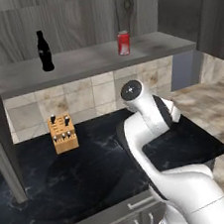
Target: Sort all alcoholic drinks to one cabinet, and non-alcoholic drinks to the other.
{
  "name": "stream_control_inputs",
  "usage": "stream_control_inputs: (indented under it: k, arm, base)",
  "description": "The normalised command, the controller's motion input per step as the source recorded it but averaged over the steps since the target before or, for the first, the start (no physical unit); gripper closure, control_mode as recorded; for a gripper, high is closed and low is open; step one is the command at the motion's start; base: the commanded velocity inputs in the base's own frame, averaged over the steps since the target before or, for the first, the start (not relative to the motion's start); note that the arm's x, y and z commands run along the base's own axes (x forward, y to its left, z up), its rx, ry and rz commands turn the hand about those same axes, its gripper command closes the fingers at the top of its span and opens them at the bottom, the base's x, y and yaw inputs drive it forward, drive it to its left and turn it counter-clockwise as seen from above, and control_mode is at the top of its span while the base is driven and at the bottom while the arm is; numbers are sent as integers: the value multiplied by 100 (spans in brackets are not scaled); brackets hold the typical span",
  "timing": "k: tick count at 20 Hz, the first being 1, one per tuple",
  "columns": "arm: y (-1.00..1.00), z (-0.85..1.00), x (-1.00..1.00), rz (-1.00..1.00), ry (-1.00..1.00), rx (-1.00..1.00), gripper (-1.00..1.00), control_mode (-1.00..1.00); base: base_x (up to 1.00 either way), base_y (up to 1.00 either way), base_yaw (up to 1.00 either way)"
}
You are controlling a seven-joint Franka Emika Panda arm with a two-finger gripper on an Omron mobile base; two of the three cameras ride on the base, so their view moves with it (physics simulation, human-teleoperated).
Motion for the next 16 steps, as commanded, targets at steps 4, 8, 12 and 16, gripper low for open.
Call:
stream_control_inputs:
  k: [4,8,12,16]
  arm:
    - [0,-19,26,-11,-8,-9,-100,-100]
    - [0,-9,24,-8,-6,-9,-100,-100]
    - [0,-12,34,-8,0,-9,-100,-100]
    - [0,-14,44,-8,0,-7,-100,-100]
  base:
    - [0,0,0]
    - [0,0,0]
    - [0,0,0]
    - [0,0,0]
